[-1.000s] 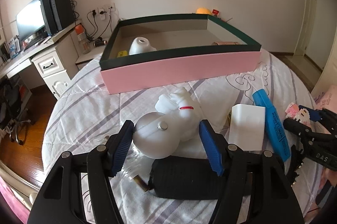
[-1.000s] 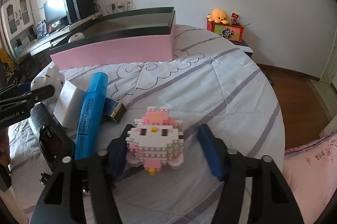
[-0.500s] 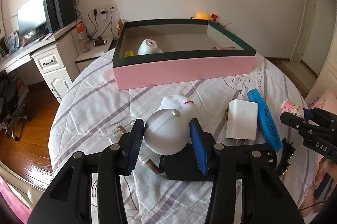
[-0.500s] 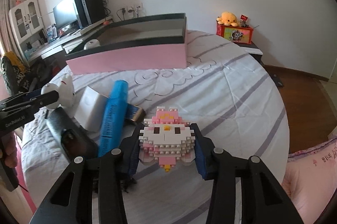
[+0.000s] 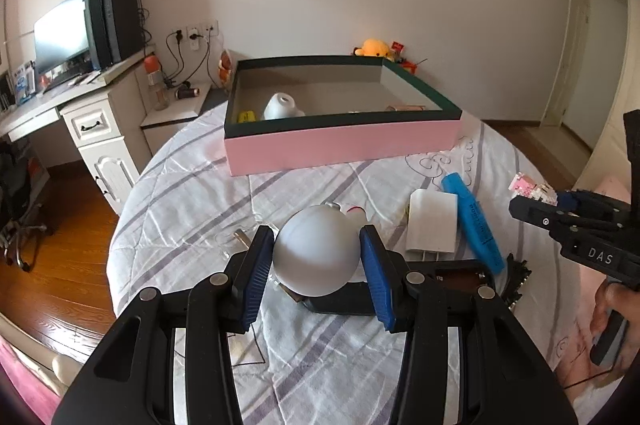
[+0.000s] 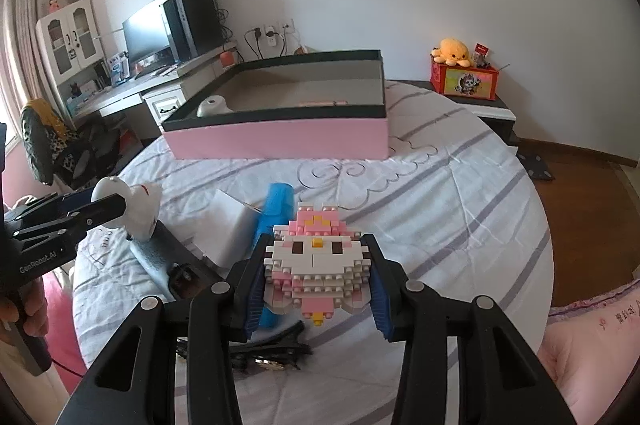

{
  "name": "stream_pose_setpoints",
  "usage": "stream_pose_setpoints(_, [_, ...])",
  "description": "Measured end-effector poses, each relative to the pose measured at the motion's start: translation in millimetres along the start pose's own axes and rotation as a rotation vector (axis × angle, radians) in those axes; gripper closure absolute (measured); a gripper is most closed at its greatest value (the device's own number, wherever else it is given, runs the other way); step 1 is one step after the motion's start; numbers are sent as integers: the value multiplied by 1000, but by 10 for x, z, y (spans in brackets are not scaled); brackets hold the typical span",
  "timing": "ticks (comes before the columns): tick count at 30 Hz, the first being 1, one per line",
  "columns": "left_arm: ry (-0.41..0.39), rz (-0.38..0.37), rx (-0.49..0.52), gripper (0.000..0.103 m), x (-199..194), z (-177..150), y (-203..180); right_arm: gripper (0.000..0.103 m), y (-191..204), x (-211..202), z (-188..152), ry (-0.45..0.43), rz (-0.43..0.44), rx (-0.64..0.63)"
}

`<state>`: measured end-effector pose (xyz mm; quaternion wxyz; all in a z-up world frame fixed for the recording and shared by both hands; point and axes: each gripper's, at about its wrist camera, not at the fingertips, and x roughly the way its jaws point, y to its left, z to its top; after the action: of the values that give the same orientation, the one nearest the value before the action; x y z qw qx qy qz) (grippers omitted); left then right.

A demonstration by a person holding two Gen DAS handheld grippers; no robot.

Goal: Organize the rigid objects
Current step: 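Grasp the white round device with the left tool while the right tool grasps the Hello Kitty figure, then lift and carry the white device with the left tool while the right tool carries the figure toward the box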

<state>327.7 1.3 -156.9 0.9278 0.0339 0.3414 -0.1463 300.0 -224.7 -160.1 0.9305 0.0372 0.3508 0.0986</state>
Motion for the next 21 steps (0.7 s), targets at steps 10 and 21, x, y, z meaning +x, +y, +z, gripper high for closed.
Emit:
stream_pose_setpoints(10, [-6, 10, -16, 58, -162, -99, 29, 59, 153, -77, 46, -7, 32, -25])
stream_pose_setpoints(21, [-57, 2, -22, 58, -505, -163, 63, 59, 333, -146, 102, -21, 53, -51])
